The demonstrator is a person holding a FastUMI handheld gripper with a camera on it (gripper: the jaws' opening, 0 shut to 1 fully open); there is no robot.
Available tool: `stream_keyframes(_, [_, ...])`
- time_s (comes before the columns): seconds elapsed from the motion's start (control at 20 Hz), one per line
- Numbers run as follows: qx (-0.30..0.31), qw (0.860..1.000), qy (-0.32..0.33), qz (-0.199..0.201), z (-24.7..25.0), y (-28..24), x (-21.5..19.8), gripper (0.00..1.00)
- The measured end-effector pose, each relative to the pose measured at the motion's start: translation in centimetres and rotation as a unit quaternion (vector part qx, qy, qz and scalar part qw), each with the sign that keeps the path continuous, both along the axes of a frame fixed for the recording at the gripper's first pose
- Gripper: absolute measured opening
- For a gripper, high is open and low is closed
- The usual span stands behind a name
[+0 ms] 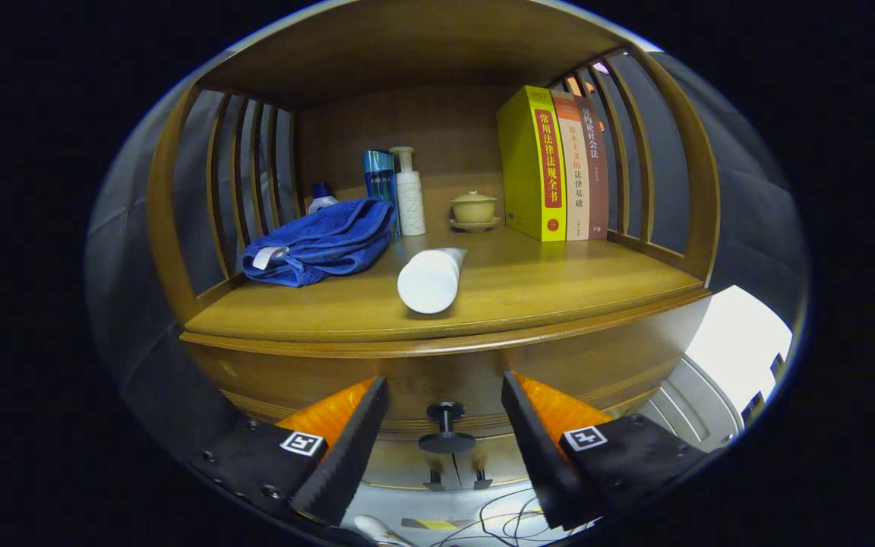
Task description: Pull open the drawer, take out the items inside it, and place them on the countertop above the cabinet.
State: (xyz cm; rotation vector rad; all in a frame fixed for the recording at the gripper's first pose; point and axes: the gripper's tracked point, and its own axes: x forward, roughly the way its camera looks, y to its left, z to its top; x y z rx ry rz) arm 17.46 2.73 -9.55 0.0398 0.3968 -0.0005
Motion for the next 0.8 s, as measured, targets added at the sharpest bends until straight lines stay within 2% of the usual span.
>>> stream_keyframes(0.4, [-0.008,0.996,-0.087,0.001,7.6,0.3,-4.9,0.98])
stream_keyframes(0.8, [-0.040,0.980,-0.194,-0.001,15.4,0.6,-10.7,0.98])
